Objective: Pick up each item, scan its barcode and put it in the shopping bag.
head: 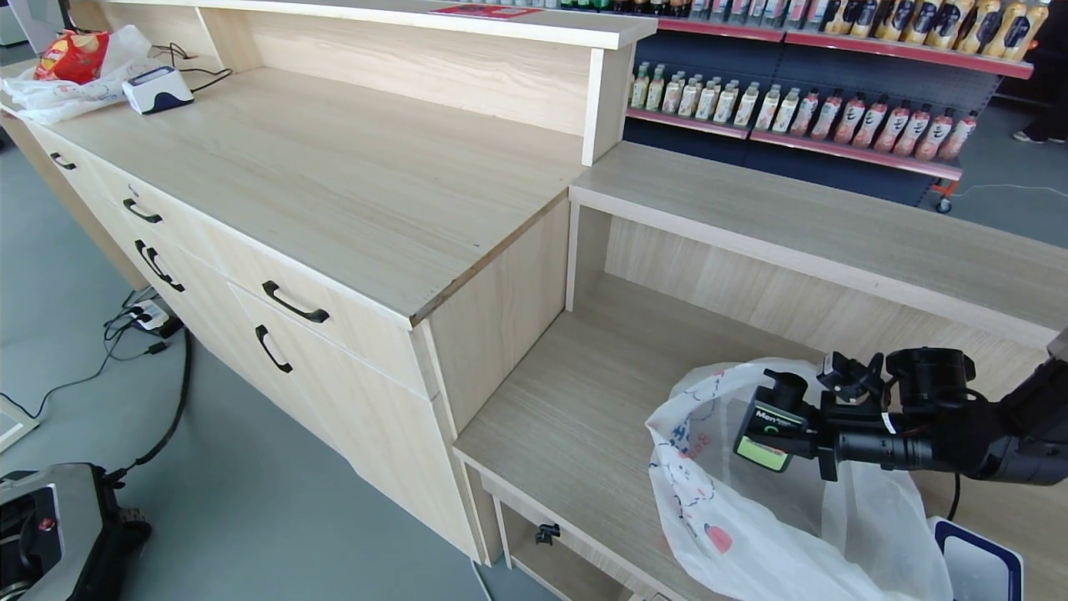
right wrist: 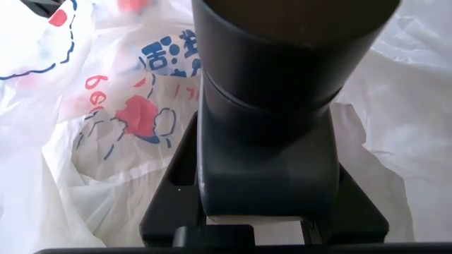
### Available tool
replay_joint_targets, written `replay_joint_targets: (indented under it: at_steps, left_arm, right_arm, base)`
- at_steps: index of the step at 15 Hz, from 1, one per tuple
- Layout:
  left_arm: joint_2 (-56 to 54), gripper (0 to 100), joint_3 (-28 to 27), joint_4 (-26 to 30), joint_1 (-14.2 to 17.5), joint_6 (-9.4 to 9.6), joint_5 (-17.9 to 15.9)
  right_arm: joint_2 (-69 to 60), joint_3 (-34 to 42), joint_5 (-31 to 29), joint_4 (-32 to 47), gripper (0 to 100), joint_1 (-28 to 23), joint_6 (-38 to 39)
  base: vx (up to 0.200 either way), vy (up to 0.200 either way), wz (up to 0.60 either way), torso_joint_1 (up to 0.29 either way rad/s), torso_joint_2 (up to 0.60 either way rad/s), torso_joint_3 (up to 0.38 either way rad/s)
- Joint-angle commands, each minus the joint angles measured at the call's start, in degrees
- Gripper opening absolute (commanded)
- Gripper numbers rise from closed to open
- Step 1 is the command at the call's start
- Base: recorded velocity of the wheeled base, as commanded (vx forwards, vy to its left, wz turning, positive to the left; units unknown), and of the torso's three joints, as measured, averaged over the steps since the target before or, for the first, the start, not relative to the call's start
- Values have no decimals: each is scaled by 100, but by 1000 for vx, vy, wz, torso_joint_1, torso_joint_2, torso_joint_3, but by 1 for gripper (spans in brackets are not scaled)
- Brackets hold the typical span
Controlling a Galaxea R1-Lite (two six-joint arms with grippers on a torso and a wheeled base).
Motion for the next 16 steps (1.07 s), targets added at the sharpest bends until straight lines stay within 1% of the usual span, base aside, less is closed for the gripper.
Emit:
replay_joint_targets:
  at_steps: [1,16]
  left_arm:
    - [-2,100,1,-1,2,-2,6]
    - [-2,100,1,-1,2,-2,-3]
  right_arm:
    - [32,-52,-1,2,0,32,2]
    - [234,-263,-18,2,0,59,2]
  base:
    - [0,0,0,0,0,0]
    - [0,0,0,0,0,0]
